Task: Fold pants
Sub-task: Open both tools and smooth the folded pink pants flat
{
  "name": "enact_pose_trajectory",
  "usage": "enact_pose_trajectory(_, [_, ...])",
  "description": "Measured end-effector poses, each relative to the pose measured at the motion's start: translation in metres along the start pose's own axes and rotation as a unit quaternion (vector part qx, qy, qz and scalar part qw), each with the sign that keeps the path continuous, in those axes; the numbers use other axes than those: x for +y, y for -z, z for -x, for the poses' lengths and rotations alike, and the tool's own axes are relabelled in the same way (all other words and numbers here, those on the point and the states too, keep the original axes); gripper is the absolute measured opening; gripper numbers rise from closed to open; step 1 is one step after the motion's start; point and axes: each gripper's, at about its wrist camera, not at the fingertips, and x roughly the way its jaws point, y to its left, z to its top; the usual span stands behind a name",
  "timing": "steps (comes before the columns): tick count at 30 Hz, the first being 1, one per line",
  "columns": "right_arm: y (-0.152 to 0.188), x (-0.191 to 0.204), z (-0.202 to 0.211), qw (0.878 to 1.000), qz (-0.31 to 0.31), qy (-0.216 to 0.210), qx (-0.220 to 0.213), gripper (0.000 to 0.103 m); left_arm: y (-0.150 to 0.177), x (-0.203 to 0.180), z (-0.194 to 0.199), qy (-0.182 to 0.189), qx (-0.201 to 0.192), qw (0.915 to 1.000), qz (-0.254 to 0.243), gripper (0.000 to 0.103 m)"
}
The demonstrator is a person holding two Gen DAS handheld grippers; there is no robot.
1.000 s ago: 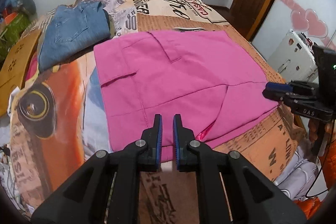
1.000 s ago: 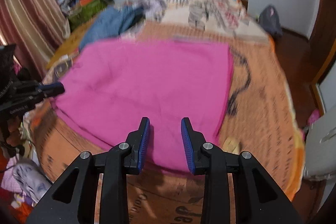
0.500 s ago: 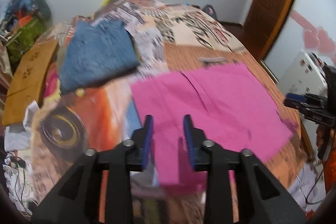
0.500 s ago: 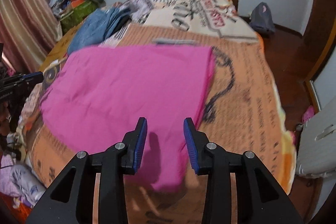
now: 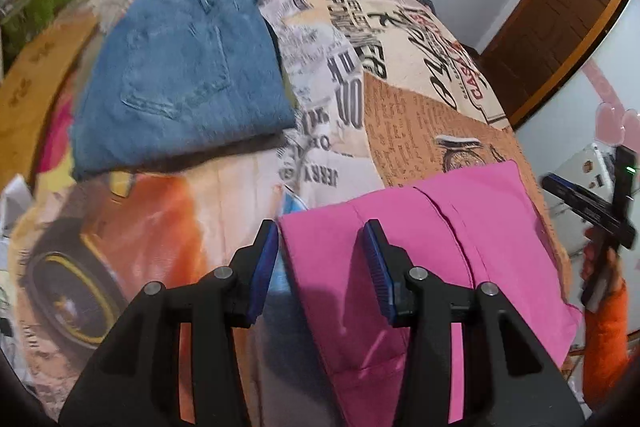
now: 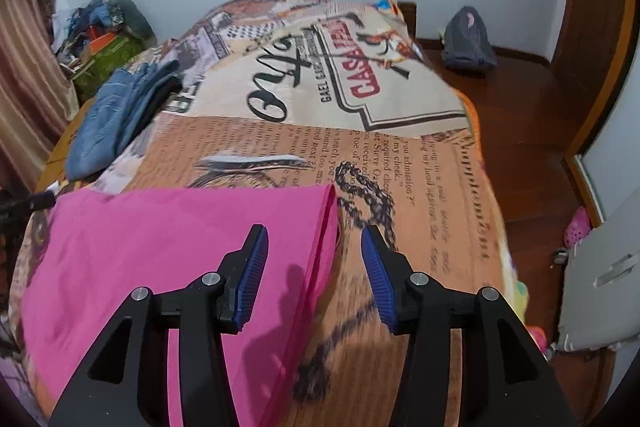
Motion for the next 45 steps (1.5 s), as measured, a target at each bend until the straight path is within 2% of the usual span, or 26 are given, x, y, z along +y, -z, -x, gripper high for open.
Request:
enact_pose_trajectory(5, [-0.011, -0.011, -0.052, 0.999, -0.017, -0.022, 0.044, 0.046, 0.003, 0.006, -0.016, 0.027, 0.017, 0.9993, 0.017, 0.044])
enact_pose_trajectory(7, [-0.011, -0.013, -0.067, 0.997, -0.023, -0.030, 0.060, 0.046, 0.002, 0.007, -0.015, 0.035, 0.015, 0.9991, 0.018, 0.039])
enact_pose_trajectory(9, [-0.011, -0.016, -0.081, 0.995, -0.032, -0.052, 0.078, 0.046, 0.001, 0.005, -0.014, 0.034, 0.013, 0.9993, 0.012, 0.016])
enact_pose_trajectory(10, [-0.011, -0.017, -0.083, 0.995, -0.034, -0.057, 0.078, 0.045, 0.001, 0.003, -0.014, 0.024, 0.012, 0.9996, 0.006, 0.011])
enact_pose_trajectory(11, [-0.012, -0.016, -0.083, 0.995, -0.031, -0.058, 0.071, 0.036, 0.001, 0.001, -0.015, 0.012, 0.011, 0.9999, -0.001, 0.006])
enact_pose_trajectory(12, [-0.013, -0.015, -0.082, 0.996, -0.027, -0.059, 0.068, 0.019, 0.001, 0.000, -0.015, 0.007, 0.009, 0.9999, -0.005, 0.004])
enact_pose_trajectory(13, [-0.013, -0.014, -0.082, 0.995, -0.023, -0.063, 0.068, 0.011, 0.001, -0.002, -0.015, -0.004, 0.007, 0.9999, -0.010, 0.003])
enact_pose_trajectory(14, [-0.013, -0.013, -0.082, 0.995, -0.021, -0.066, 0.069, 0.007, 0.001, -0.003, -0.016, -0.014, 0.003, 0.9998, -0.015, 0.003])
enact_pose_trajectory(22, [-0.015, -0.009, -0.072, 1.000, 0.019, -0.004, 0.019, 0.003, 0.001, -0.006, -0.012, -0.081, -0.023, 0.9956, -0.041, 0.003])
enact_pose_trajectory(27, [-0.019, -0.007, -0.076, 0.999, 0.033, 0.010, 0.033, 0.003, 0.001, -0.010, -0.015, -0.095, -0.012, 0.9937, -0.059, 0.003])
enact_pose_trajectory(31, [-0.024, -0.006, -0.067, 0.999, 0.018, 0.001, 0.044, 0.006, 0.003, -0.014, 0.003, -0.089, -0.022, 0.9944, -0.052, 0.013])
enact_pose_trajectory(34, [-0.025, -0.004, -0.045, 0.999, 0.011, -0.001, 0.031, 0.018, 0.009, -0.019, 0.023, -0.087, -0.036, 0.9942, -0.052, 0.031])
enact_pose_trajectory(35, [-0.025, -0.002, -0.035, 1.000, 0.014, -0.002, 0.023, 0.022, 0.014, -0.021, 0.031, -0.085, -0.041, 0.9942, -0.051, 0.034])
enact_pose_trajectory(39, [-0.020, 0.015, 0.005, 0.999, 0.035, -0.005, -0.005, 0.025, 0.030, -0.029, 0.054, -0.074, -0.049, 0.9952, -0.042, 0.051])
enact_pose_trajectory(43, [-0.007, 0.036, 0.043, 0.998, 0.056, -0.016, -0.028, 0.028, 0.051, -0.037, 0.070, -0.069, -0.050, 0.9957, -0.035, 0.054])
enact_pose_trajectory(45, [0.001, 0.045, 0.055, 0.997, 0.063, -0.021, -0.037, 0.036, 0.061, -0.041, 0.076, -0.068, -0.051, 0.9958, -0.034, 0.055])
